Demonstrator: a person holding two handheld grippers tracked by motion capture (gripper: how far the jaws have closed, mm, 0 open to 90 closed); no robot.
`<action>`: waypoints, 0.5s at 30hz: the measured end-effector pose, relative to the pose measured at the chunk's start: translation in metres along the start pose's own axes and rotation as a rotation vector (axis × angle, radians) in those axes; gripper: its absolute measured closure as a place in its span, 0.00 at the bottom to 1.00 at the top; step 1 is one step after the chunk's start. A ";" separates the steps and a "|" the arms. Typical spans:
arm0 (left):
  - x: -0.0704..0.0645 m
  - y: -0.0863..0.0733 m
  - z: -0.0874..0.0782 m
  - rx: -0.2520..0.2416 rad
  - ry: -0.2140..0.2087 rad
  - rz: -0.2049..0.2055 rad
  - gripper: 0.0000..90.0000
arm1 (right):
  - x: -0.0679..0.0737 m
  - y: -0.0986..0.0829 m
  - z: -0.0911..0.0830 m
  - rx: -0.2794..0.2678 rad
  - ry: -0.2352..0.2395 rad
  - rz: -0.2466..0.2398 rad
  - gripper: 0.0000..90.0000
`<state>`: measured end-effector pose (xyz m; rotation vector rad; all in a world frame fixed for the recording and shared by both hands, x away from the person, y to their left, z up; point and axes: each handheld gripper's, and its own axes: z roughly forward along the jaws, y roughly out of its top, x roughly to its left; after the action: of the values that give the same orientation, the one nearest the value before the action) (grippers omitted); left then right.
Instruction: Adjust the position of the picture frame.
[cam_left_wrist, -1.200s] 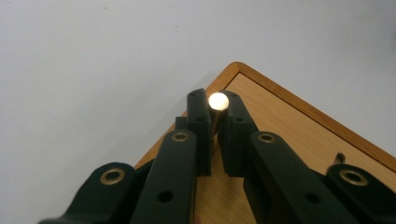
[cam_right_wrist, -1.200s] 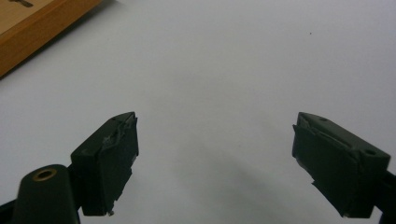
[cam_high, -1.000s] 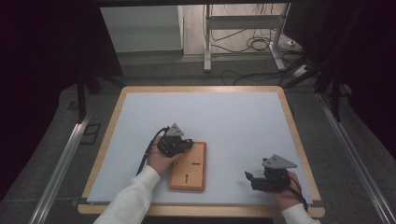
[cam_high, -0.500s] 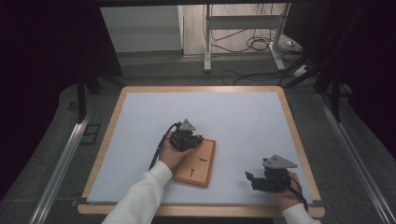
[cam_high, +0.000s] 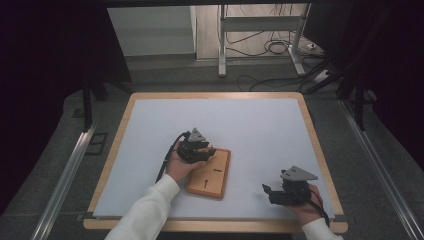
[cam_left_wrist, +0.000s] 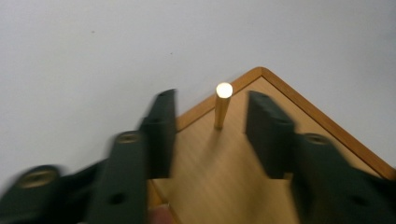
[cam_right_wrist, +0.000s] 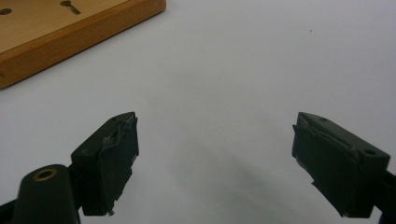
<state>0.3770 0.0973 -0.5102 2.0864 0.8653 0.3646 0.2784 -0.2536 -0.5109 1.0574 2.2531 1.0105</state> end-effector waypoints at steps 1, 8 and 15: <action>0.001 -0.006 -0.012 0.002 0.000 0.006 0.42 | 0.000 0.000 0.000 -0.001 -0.001 -0.001 0.16; 0.006 -0.038 -0.053 0.023 -0.051 0.017 0.51 | 0.002 0.000 0.002 0.005 0.000 0.002 0.16; 0.010 -0.059 -0.075 0.068 -0.099 -0.005 0.89 | 0.004 0.002 0.001 0.001 0.004 -0.003 0.16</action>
<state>0.3179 0.1731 -0.5108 2.1450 0.8343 0.2306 0.2778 -0.2494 -0.5107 1.0529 2.2581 1.0107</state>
